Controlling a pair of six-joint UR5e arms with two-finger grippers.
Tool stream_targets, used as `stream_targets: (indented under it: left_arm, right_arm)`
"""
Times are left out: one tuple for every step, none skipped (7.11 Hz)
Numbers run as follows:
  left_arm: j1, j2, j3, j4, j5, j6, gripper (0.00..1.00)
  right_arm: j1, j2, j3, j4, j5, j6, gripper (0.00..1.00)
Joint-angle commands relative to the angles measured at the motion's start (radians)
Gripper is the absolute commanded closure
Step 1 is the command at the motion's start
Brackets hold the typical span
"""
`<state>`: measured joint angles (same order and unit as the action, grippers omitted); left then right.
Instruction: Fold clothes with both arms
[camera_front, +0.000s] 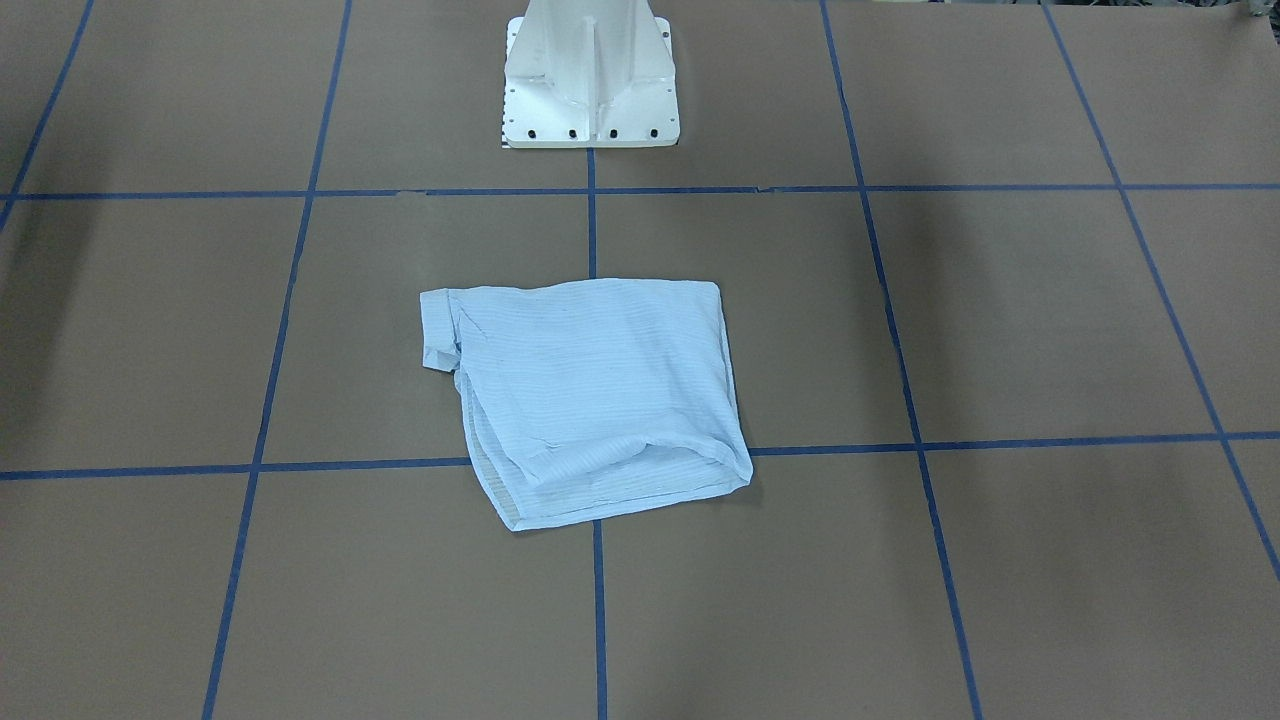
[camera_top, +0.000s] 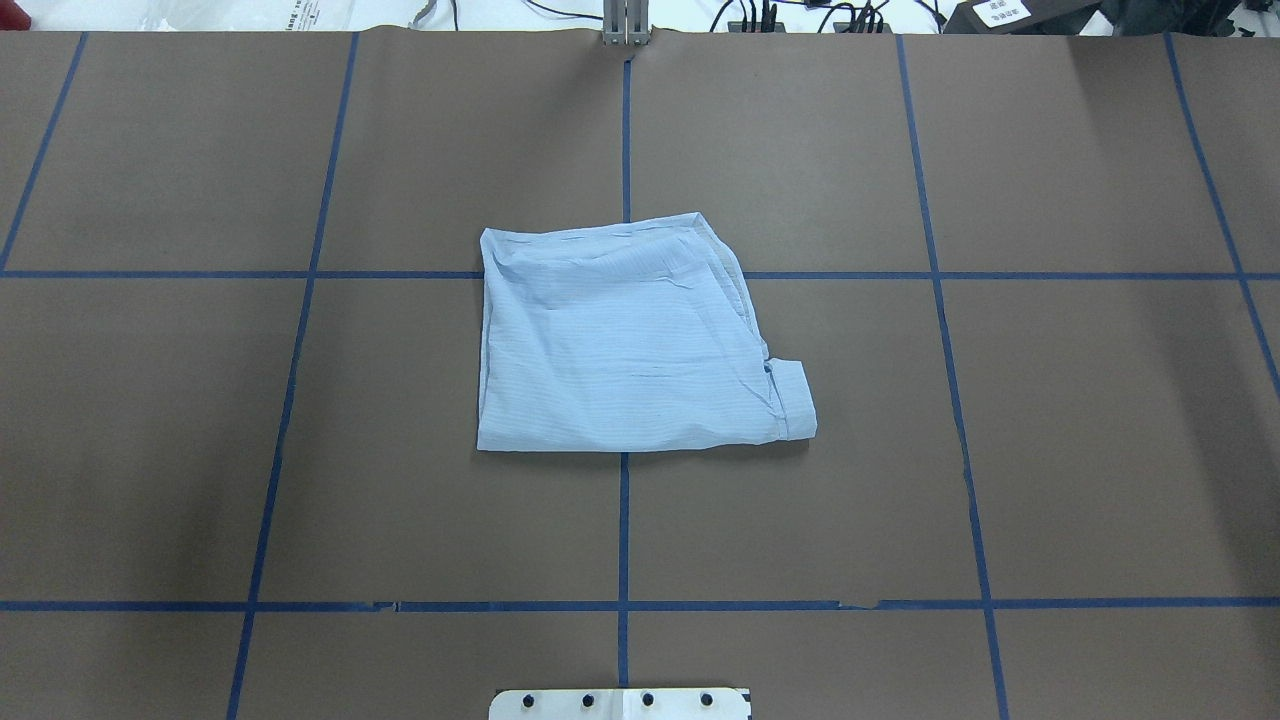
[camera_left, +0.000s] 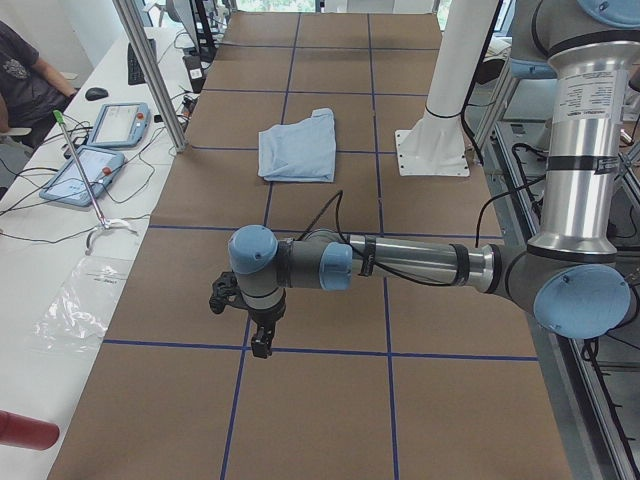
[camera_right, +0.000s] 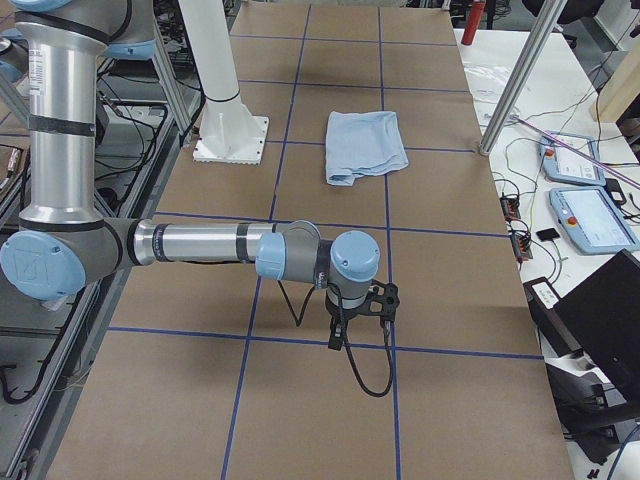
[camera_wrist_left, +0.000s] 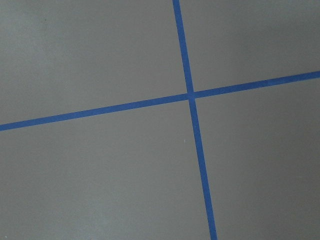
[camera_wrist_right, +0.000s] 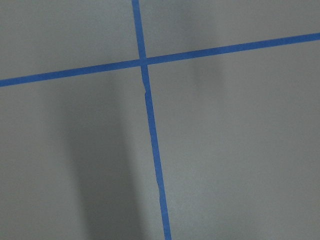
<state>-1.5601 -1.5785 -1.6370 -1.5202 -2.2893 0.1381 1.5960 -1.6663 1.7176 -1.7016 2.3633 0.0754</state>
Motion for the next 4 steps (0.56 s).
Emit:
stream_targets:
  left_arm:
    - [0.000, 0.000, 0.003, 0.000, -0.001, 0.000, 0.00]
    - [0.000, -0.001, 0.005, 0.000, 0.001, 0.000, 0.00]
    - [0.000, 0.000, 0.005, 0.000, -0.001, 0.000, 0.00]
    - [0.000, 0.000, 0.006, 0.000, -0.001, 0.000, 0.00]
  right_arm:
    - [0.006, -0.001, -0.003, 0.000, 0.005, -0.014, 0.00]
    - [0.006, 0.003, -0.001, 0.000, 0.005, -0.013, 0.00]
    - [0.006, 0.009, 0.004, 0.000, 0.005, -0.006, 0.00]
    - [0.006, 0.011, 0.005, 0.000, 0.004, -0.005, 0.00]
